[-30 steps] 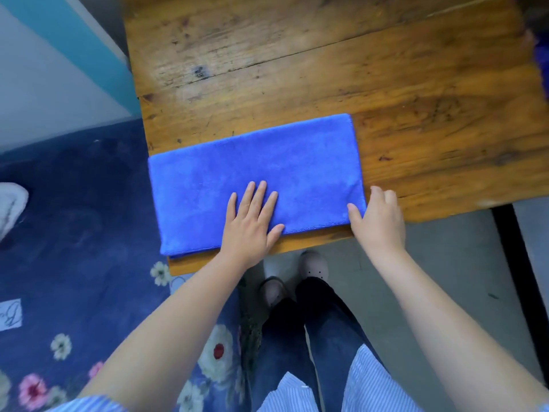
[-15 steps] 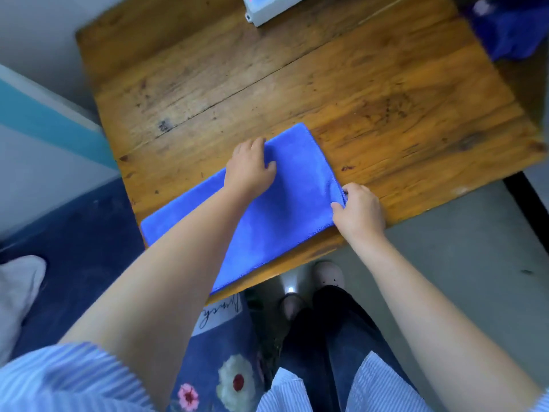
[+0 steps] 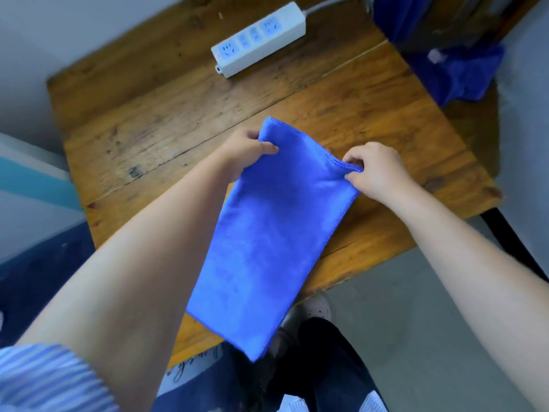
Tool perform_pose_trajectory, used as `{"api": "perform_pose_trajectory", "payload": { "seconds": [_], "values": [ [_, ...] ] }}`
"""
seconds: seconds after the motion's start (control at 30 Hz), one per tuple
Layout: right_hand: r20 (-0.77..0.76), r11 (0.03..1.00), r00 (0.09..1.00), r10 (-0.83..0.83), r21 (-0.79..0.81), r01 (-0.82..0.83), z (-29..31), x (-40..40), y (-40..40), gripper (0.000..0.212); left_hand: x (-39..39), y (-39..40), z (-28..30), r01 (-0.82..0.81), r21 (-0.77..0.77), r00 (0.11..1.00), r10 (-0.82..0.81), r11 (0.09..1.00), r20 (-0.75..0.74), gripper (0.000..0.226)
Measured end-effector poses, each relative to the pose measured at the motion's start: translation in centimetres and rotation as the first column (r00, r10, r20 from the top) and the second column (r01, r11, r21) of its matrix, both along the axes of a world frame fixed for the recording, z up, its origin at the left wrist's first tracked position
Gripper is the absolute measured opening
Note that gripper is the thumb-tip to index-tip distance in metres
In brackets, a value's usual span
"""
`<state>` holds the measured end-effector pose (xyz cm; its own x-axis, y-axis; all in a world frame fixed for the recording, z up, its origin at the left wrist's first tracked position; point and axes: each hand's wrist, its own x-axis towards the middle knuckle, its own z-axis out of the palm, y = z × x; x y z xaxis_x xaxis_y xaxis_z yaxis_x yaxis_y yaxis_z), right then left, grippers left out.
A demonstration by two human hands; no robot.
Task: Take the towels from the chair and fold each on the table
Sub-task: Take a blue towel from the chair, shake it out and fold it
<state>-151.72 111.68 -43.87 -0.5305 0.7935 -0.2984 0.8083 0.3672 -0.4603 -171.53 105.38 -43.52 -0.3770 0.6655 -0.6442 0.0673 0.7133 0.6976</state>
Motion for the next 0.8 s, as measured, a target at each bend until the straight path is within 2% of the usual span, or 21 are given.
{"api": "perform_pose_trajectory", "payload": {
  "seconds": [0.07, 0.13, 0.27, 0.37, 0.43, 0.47, 0.53, 0.6, 0.7, 0.8],
  "values": [
    [-0.037, 0.996, 0.999, 0.012, 0.092, -0.008, 1.4, -0.9, 0.9, 0.026, -0.7, 0.6, 1.2, -0.037, 0.107, 0.999, 0.036, 0.994, 0.009, 0.032],
    [-0.089, 0.978, 0.994, 0.055, 0.206, -0.036, 3.1, -2.1, 1.3, 0.026, -1.7, 0.8, 2.3, -0.044, 0.179, 0.997, 0.055, 0.983, -0.054, 0.034],
    [-0.129, 0.913, 0.975, 0.18, 0.392, -0.117, 5.8, -3.7, 1.2, 0.024, -3.0, 0.0, 4.8, -0.024, 0.278, 0.956, 0.103, 0.96, -0.273, 0.039],
    [-0.207, 0.841, 0.937, 0.282, 0.524, -0.137, 6.3, -3.9, 0.1, 0.018, -3.2, -2.5, 6.0, 0.092, 0.28, 0.873, 0.058, 0.956, -0.485, 0.027],
    [-0.215, 0.823, 0.908, 0.36, 0.532, -0.2, 5.7, -3.3, -1.6, 0.017, -3.4, -5.2, 5.5, 0.271, 0.196, 0.752, -0.08, 0.942, -0.654, 0.02],
    [-0.216, 0.826, 0.892, 0.396, 0.509, -0.244, 5.2, -2.8, -2.6, 0.018, -3.3, -6.7, 4.9, 0.392, 0.146, 0.67, -0.174, 0.908, -0.721, 0.017],
    [-0.213, 0.83, 0.861, 0.462, 0.444, -0.336, 3.9, -1.5, -4.9, 0.024, -2.9, -9.5, 3.7, 0.627, 0.05, 0.484, -0.339, 0.777, -0.807, 0.012],
    [-0.201, 0.821, 0.832, 0.518, 0.39, -0.417, 2.4, -0.3, -7.5, 0.026, -2.5, -11.9, 2.7, 0.768, -0.047, 0.329, -0.456, 0.639, -0.827, 0.015],
    [-0.109, 0.771, 0.797, 0.594, 0.359, -0.526, 0.0, 1.1, -10.9, 0.041, -1.7, -14.4, 1.5, 0.827, -0.278, 0.081, -0.593, 0.488, -0.801, 0.018],
    [-0.034, 0.729, 0.771, 0.636, 0.352, -0.587, -1.4, 2.2, -13.3, 0.021, -0.6, -16.5, 0.6, 0.799, -0.4, -0.002, -0.663, 0.449, -0.749, 0.017]
  ]
}}
